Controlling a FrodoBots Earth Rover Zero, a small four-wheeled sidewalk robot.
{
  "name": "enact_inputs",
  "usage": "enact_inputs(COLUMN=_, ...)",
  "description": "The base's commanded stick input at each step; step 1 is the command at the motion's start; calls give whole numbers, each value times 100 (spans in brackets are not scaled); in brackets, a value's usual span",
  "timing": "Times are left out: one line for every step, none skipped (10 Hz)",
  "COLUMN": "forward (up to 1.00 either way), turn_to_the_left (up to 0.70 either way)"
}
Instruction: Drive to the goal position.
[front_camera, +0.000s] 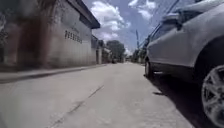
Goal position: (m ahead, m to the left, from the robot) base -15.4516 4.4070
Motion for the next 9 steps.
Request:
enact_inputs(forward=85, turn_to_the_left=0)
enact_inputs(forward=85, turn_to_the_left=0)
enact_inputs(forward=85, turn_to_the_left=0)
enact_inputs(forward=85, turn_to_the_left=0)
enact_inputs(forward=85, turn_to_the_left=0)
enact_inputs(forward=85, turn_to_the_left=0)
enact_inputs(forward=85, turn_to_the_left=0)
enact_inputs(forward=85, turn_to_the_left=-20)
enact_inputs(forward=85, turn_to_the_left=-34)
